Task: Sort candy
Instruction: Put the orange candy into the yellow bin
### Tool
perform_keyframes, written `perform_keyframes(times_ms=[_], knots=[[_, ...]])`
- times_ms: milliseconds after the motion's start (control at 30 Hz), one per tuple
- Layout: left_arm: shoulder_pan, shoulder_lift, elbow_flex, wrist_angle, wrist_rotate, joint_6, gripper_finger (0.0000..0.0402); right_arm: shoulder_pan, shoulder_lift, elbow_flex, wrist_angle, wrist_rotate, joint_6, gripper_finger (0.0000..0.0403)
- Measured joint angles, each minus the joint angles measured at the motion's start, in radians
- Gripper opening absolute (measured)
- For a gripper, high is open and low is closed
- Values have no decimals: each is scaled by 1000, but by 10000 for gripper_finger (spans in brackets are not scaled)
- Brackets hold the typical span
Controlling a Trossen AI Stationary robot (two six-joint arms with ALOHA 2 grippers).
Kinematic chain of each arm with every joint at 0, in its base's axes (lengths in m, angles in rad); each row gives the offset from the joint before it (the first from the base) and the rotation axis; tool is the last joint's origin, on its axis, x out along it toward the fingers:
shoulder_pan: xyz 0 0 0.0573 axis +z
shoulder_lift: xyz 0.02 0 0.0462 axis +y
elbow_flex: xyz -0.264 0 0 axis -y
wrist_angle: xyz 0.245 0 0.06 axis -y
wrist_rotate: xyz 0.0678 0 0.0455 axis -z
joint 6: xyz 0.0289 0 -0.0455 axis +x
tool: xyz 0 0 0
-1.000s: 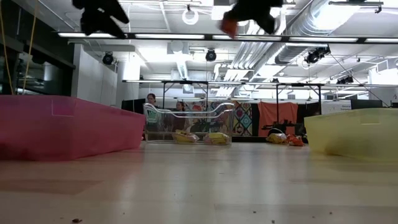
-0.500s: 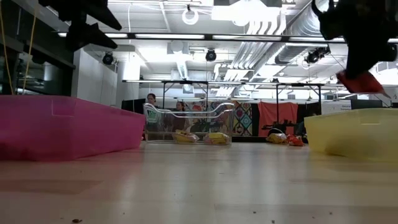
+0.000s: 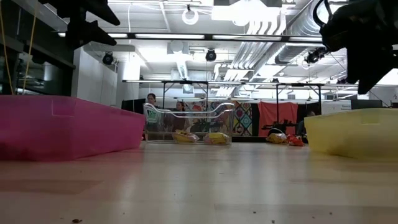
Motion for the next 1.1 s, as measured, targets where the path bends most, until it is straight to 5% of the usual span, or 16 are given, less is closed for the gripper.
perform_keyframes(times_ms=[200,467,700,933,1100], knots=[[0,0,2,-3,10,-6,205,0,-15,0,88,-33,4,221],[-31,32,109,-157,108,-21,204,-2,-33,0,367,132,-87,222],[-10,121,261,-354,-50,-51,204,-62,-33,0,427,165,-106,222],[332,314,454,-543,-135,171,204,-130,-33,0,455,144,-107,222],[664,486,461,-545,56,370,204,-148,-33,0,503,136,-109,222]])
